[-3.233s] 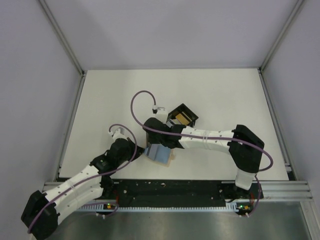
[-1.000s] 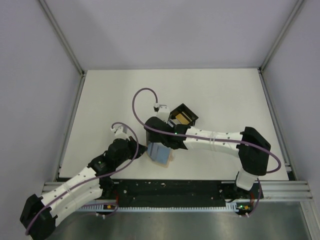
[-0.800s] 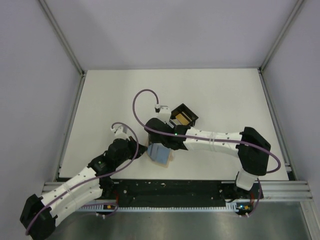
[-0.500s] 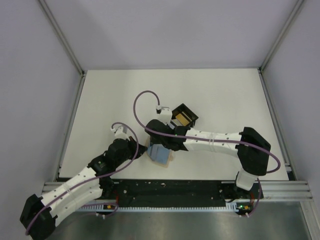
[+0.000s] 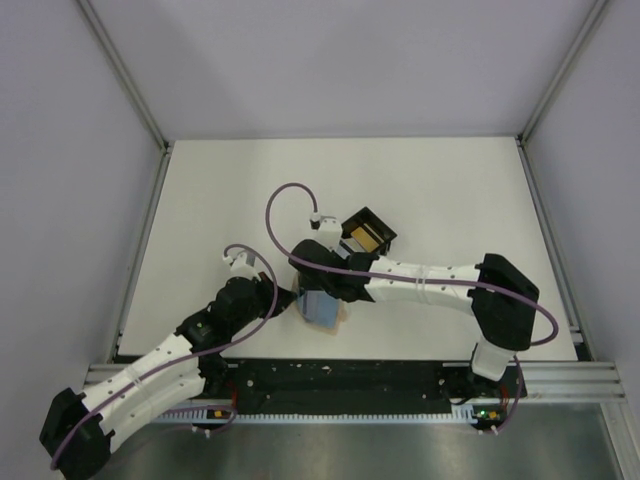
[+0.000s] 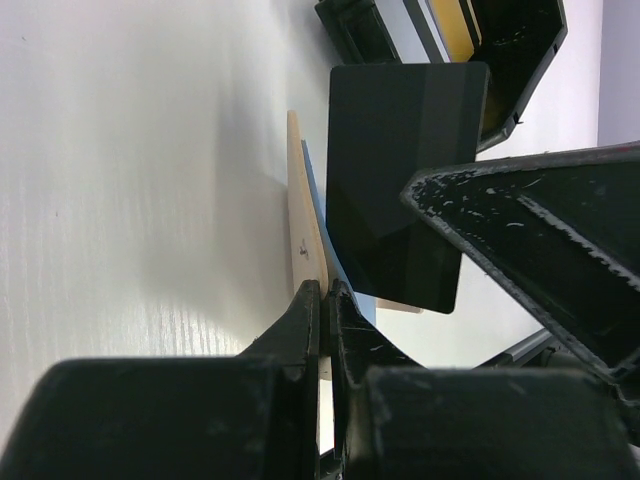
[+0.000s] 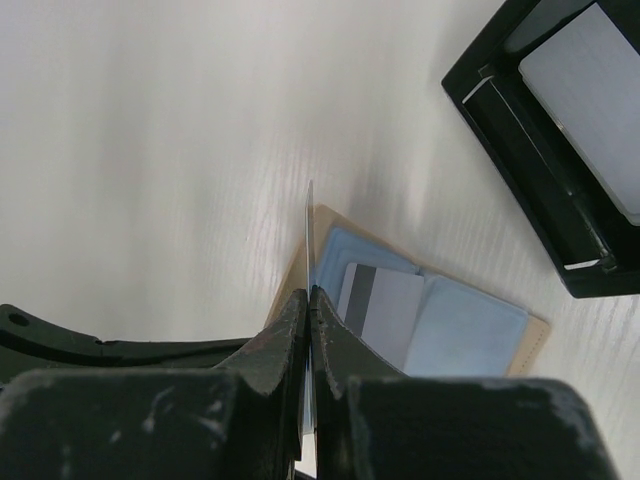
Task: Put the credit cards into the card holder
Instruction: Insert the credit card into the card holder.
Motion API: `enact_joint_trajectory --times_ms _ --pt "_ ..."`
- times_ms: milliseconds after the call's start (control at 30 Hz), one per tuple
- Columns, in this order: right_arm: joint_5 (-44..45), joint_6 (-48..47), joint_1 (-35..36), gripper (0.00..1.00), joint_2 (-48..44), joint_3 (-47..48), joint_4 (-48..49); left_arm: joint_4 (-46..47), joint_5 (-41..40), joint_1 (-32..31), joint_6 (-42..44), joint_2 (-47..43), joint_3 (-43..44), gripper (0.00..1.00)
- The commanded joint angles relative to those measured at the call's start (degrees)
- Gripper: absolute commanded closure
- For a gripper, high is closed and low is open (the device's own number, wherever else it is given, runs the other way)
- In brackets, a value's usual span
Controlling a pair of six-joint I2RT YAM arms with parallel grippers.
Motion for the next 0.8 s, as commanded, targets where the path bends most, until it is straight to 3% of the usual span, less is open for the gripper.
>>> enact_joint_trajectory --times_ms 0,400,767 --pt "-0.53 -2.05 1.46 1.0 2.26 3.48 -2.38 5.25 1.37 -0.32 1.1 -0.96 1.07 1.0" --pt "7.11 -5.93 3.84 1.0 6.22 10.95 -14.52 5.52 1.81 -0.4 1.89 -1.4 0.9 1.0" --pt "11.68 -5.75 3.84 1.0 1.04 8.15 -18.56 5.52 2.78 -0.49 3.82 -1.75 1.07 1.0"
